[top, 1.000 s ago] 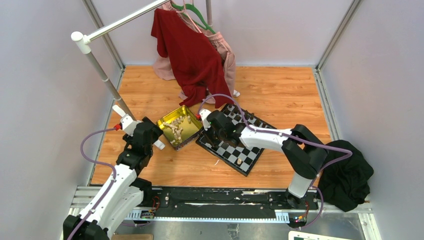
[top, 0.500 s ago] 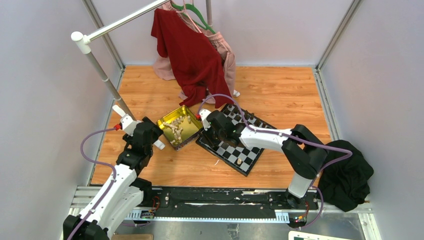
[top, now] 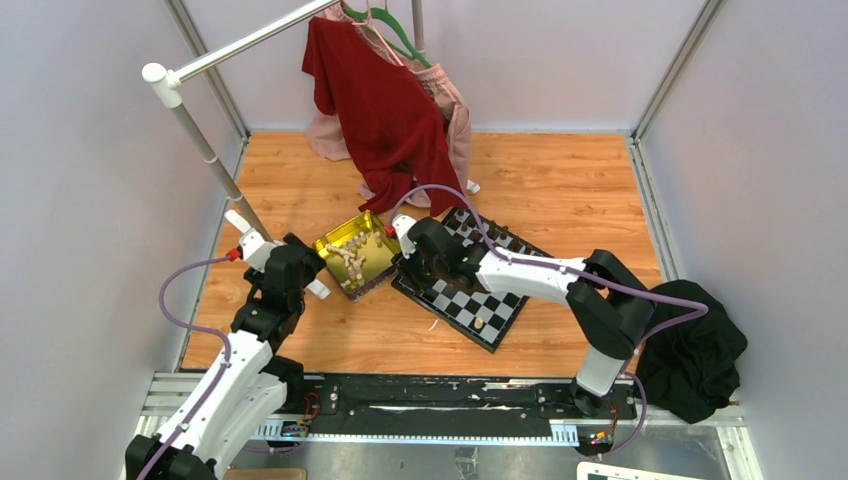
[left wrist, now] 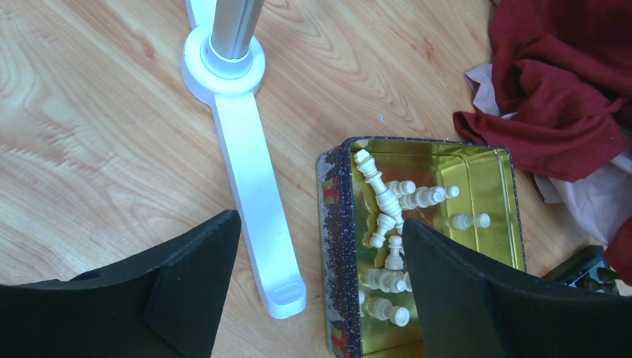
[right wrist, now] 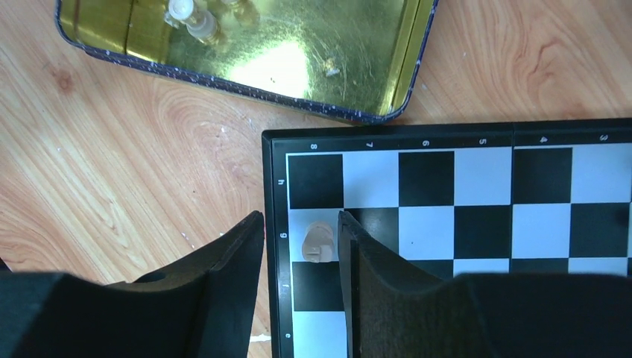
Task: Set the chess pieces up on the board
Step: Place the chess piece on the chessboard, then pick up the chess piece from the storage box.
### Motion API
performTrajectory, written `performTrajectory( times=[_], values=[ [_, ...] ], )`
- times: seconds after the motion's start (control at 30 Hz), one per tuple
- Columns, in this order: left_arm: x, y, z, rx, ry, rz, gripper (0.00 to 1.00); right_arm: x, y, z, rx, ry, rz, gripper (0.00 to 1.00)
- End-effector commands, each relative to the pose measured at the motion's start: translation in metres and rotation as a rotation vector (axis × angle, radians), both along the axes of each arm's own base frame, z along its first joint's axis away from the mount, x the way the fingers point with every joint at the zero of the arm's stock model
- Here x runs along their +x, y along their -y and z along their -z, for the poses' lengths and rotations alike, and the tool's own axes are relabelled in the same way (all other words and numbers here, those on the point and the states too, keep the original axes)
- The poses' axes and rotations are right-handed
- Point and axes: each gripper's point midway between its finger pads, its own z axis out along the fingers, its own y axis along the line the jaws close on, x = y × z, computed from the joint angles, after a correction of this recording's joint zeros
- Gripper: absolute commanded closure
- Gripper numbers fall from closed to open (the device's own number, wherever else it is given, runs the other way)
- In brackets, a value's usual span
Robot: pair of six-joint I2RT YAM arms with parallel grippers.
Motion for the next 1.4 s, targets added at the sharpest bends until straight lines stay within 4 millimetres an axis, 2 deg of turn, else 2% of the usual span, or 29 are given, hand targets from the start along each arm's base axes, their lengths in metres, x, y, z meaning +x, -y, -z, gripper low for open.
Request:
performTrajectory(
  times=[0.0, 0.23, 0.37, 0.57, 0.8, 1.13, 1.37],
  values=[
    [0.001, -0.002, -0.007, 0.010, 0.025, -0.006, 0.14, 0.007, -0.008, -0.029, 0.015, 0.067, -0.010, 0.55],
    [0.000, -0.002, -0.012, 0.005, 0.036, -0.002, 0.14, 0.023, -0.023, -0.047, 0.004, 0.122, -0.031, 0.54],
    [-0.001, -0.002, -0.013, 0.002, 0.042, -0.003, 0.14, 0.036, -0.041, -0.053, 0.000, 0.140, -0.052, 0.54],
    [-0.001, -0.002, -0.015, -0.001, 0.050, -0.004, 0.14, 0.057, -0.070, -0.043, -0.013, 0.148, -0.073, 0.54],
    [0.001, -0.001, -0.016, -0.002, 0.056, 0.001, 0.11, 0.080, -0.088, -0.026, -0.018, 0.160, -0.077, 0.55],
    [0.002, 0.002, -0.017, -0.007, 0.064, 0.018, 0.11, 0.103, -0.099, -0.006, -0.020, 0.184, -0.050, 0.55],
    [0.003, 0.004, -0.016, -0.008, 0.068, 0.028, 0.11, 0.120, -0.091, 0.007, -0.066, 0.231, 0.029, 0.55]
  ],
)
